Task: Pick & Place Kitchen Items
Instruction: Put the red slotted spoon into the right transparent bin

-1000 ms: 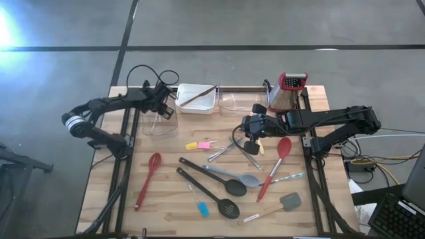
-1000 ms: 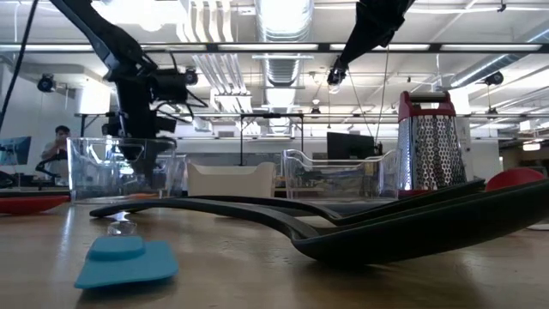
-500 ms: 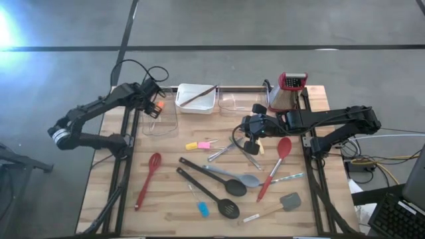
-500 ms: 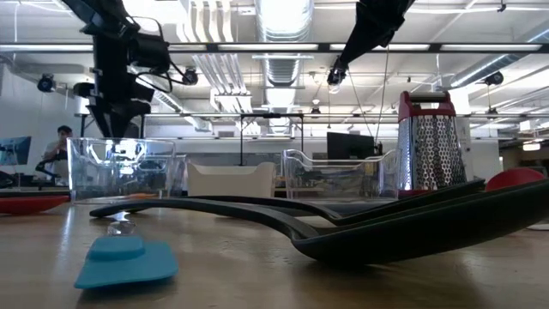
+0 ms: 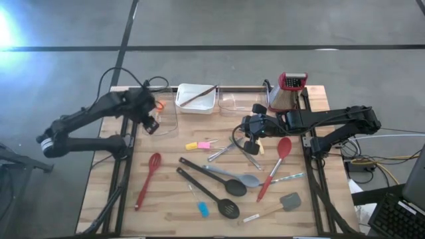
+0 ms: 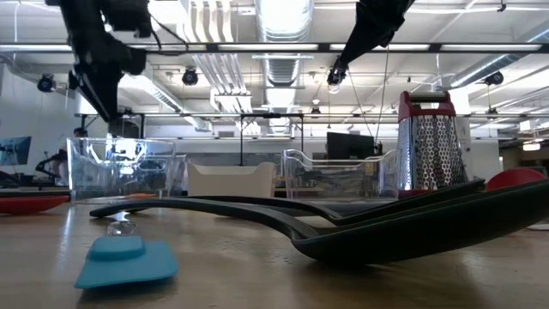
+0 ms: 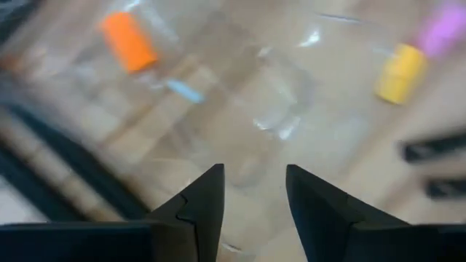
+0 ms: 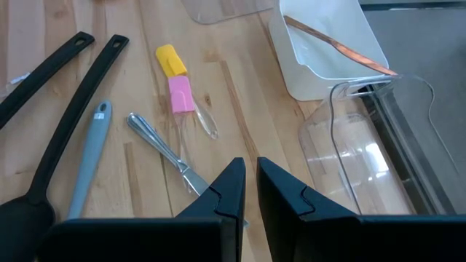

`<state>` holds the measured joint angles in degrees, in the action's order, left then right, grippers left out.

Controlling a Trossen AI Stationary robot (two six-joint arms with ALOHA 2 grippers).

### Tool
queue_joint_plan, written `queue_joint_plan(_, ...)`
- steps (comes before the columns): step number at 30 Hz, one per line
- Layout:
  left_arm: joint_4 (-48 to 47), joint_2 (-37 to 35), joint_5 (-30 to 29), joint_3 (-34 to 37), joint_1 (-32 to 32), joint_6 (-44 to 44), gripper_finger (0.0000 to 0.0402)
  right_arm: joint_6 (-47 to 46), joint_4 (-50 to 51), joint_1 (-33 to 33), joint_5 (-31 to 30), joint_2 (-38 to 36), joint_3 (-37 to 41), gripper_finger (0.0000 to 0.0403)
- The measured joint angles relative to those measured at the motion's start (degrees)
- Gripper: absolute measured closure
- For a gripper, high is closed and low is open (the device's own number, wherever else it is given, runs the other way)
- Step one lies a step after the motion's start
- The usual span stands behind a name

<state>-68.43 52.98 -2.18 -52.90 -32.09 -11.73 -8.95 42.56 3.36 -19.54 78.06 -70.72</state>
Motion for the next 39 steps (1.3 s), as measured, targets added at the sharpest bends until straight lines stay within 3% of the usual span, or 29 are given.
queue_joint_plan(3,-0.08,-1.76,3.16,0.0,7.98,-2.6,0.0252,0.0,-0.01,0.0,-0.01,0.0,0.0,0.0369)
queue_joint_plan(8,-0.08,-1.44,3.57,0.51,25.02,-8.96,0.0255,0.0,0.01,0.0,-0.01,0.0,0.01,0.0369)
queue_joint_plan(12,-0.29,1.33,0.08,1.72,37.62,-13.55,0.0264,0.0,0.01,0.0,0.0,0.0,0.0,0.0369)
queue_joint_plan(15,-1.41,4.19,-3.55,3.29,43.22,-16.01,0.0281,0.0,0.01,0.0,-0.01,0.0,0.0,0.0369)
queue_joint_plan(26,-2.67,12.97,-12.84,6.54,43.26,-11.56,0.0394,0.0,-0.01,0.0,-0.01,0.0,0.0,0.0369)
queue_joint_plan(39,-3.44,13.37,-21.09,7.96,33.8,-4.02,0.0397,-0.01,0.01,0.0,-0.01,0.0,0.01,0.0369)
